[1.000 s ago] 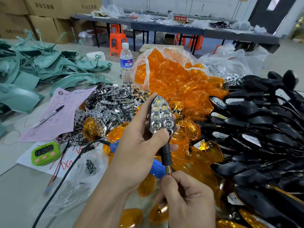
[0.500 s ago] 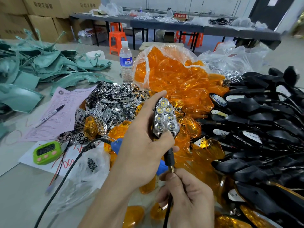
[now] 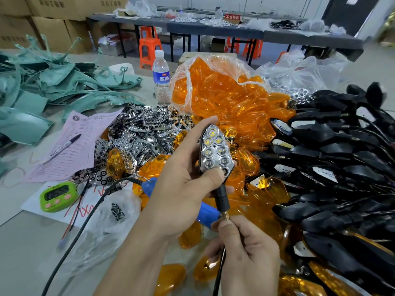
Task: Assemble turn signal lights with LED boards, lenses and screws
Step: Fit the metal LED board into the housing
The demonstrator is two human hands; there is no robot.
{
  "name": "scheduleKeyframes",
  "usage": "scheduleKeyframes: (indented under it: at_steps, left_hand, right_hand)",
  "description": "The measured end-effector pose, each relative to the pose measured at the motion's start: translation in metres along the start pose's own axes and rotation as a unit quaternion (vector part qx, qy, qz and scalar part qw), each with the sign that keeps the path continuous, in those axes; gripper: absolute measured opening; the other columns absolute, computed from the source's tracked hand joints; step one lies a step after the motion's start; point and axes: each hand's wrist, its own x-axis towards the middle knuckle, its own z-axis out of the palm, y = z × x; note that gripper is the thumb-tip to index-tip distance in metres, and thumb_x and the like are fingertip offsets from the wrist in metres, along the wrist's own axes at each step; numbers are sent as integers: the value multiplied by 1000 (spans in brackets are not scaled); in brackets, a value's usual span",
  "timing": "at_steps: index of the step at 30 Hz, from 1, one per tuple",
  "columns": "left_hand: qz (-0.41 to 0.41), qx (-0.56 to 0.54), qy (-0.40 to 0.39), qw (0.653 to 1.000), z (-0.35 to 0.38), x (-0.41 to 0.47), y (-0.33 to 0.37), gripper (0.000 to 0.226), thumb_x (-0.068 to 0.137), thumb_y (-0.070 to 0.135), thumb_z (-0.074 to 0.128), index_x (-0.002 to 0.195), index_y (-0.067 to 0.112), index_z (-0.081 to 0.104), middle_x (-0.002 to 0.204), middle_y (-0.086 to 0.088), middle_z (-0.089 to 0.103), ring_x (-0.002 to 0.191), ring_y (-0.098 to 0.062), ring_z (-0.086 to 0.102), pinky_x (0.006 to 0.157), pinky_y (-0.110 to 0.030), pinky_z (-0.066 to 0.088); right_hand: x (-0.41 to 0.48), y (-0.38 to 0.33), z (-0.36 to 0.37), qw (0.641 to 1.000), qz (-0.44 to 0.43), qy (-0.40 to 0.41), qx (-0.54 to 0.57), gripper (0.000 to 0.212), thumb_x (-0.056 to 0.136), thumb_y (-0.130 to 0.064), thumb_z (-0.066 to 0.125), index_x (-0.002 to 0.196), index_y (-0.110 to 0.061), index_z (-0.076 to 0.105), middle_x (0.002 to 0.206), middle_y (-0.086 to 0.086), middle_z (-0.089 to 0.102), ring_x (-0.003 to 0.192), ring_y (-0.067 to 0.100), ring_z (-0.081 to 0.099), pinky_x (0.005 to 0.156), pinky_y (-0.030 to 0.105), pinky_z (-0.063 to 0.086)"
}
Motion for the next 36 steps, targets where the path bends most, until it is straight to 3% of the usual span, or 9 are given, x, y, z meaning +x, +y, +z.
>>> scheduleKeyframes:
  at_steps: [6,10,15,19,22,24,26,31,36]
  left_hand:
    - [-27,-24,5,999,-2,7,-12,75,89,-6,58,144,45,54,130,-6,67,115,-31,68,80,-47,62]
    - [-39,-29,24,999,-5,9,-21,74,88,-6,59,144,43,55,128,-11,64,113,-28,69,80,-46,62]
    - [-51,-19,44,998,-6,12,-32,71,88,-2,59,138,49,58,130,-17,59,110,-39,66,82,-49,62]
    - [-53,13,42,998,-9,14,-37,72,88,-1,59,140,49,55,130,-16,58,112,-43,64,83,-50,63]
    - [-52,46,40,997,-11,16,-36,73,89,-2,58,142,48,53,126,-11,61,93,-24,72,80,-60,63]
    - [-57,50,43,996,-12,17,-35,75,90,-4,59,143,49,53,124,-14,60,85,-19,74,80,-68,60]
    - [-60,45,43,996,-13,17,-35,76,90,-6,58,144,47,53,120,-14,59,80,-17,71,80,-65,61]
    - [-63,-3,52,997,-11,16,-41,73,88,-3,61,141,46,57,121,-17,58,100,-33,65,79,-51,63]
    - [-75,-1,56,996,-5,9,-49,68,90,3,62,138,50,56,124,-5,67,116,-31,69,81,-49,63]
  right_hand:
    - [10,12,5,1000,7,6,-16,32,97,-13,60,71,-27,72,56,2,69,49,17,62,56,25,52]
    - [21,21,3,997,9,-17,-75,31,100,-19,60,73,-29,72,64,-9,71,60,9,63,58,17,49]
    - [30,32,5,991,-5,-5,-132,35,102,-24,60,69,-29,70,68,-18,69,70,4,64,59,15,47]
    - [34,36,9,991,-7,3,-133,36,103,-22,59,67,-25,68,67,-14,68,65,9,62,59,25,50]
    - [34,37,10,991,-18,0,-136,37,102,-24,58,66,-23,65,65,-13,66,60,10,58,59,32,50]
    - [34,35,9,989,-31,-6,-143,36,99,-26,58,64,-27,63,67,-14,64,59,5,56,54,21,44]
    - [34,35,7,986,-40,-19,-158,33,95,-28,58,63,-31,62,69,-15,64,59,3,55,54,17,42]
    - [35,38,3,980,-49,-8,-191,34,96,-31,59,63,-29,63,74,-22,65,71,0,60,57,17,45]
    - [32,46,6,985,3,14,-173,37,100,-26,61,62,-26,67,73,-26,66,70,-3,60,56,12,43]
